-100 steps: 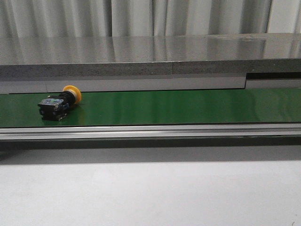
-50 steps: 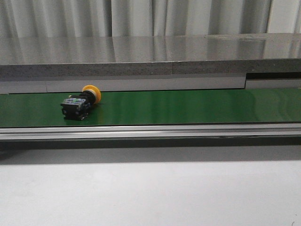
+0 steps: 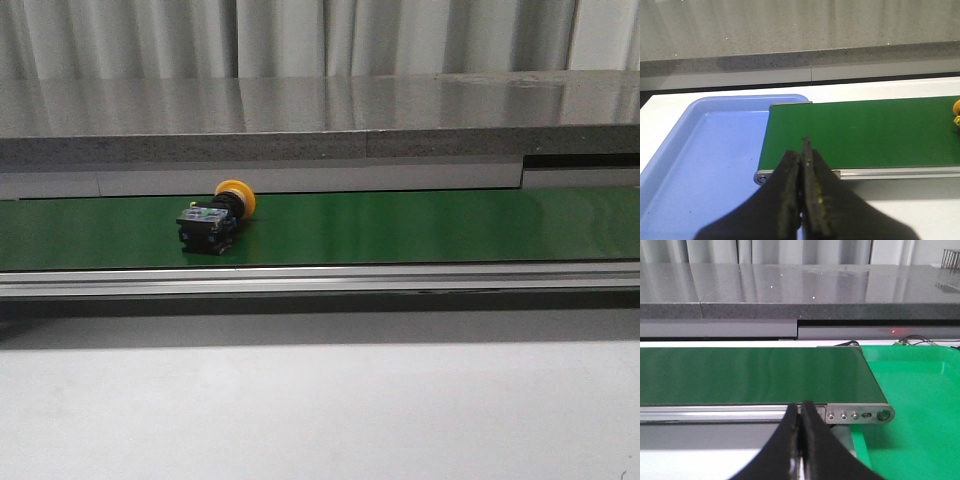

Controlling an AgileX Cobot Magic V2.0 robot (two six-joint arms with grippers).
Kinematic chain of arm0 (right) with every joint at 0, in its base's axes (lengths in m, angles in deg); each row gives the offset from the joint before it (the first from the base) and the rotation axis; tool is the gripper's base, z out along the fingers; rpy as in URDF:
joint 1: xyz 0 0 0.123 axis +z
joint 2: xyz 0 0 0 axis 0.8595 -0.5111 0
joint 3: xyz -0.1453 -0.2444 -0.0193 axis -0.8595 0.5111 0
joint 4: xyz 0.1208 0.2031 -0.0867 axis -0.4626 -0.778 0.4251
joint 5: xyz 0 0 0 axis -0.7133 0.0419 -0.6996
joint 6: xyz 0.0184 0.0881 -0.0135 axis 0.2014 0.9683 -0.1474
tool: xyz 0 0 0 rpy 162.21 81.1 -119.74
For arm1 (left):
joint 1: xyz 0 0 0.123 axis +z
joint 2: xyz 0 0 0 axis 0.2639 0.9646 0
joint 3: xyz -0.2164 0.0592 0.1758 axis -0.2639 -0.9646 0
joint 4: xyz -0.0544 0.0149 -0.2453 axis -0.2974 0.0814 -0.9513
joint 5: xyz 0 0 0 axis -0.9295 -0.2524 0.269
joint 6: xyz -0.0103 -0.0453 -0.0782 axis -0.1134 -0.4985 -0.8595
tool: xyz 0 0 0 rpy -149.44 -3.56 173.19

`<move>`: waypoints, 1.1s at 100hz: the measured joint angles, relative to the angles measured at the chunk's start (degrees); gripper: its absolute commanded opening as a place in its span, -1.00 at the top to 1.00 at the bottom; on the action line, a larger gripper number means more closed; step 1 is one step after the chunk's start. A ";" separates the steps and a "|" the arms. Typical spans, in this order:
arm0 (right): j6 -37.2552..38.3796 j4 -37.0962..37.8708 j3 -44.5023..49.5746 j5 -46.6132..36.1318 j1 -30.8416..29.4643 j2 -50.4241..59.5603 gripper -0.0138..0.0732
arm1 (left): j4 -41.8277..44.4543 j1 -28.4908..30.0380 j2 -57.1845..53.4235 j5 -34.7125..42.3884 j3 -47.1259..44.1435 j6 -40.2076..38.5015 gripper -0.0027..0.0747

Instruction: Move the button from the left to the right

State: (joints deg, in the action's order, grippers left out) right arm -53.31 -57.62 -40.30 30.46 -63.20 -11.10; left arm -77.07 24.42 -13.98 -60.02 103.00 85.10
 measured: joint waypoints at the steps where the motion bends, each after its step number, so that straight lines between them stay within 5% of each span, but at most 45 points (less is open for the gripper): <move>1: 0.00 0.00 0.00 -0.21 0.00 0.00 0.84 | 0.00 0.00 0.00 0.00 0.00 0.00 0.98; 44: 0.00 0.00 -11.63 -2.64 0.00 -2.29 0.84 | 0.00 0.00 0.00 0.00 0.00 0.00 0.98; 91: 0.00 0.10 -44.43 31.68 0.00 -36.25 0.84 | -0.02 0.00 0.00 0.00 0.00 0.00 0.98; 110: 0.00 -1.81 -50.26 36.66 0.00 -47.19 0.83 | -0.02 0.00 0.00 0.00 0.00 0.00 0.98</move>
State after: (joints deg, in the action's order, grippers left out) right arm -53.31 -59.43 -90.56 67.12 -63.20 -58.30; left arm -77.09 24.42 -13.98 -60.02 103.00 85.10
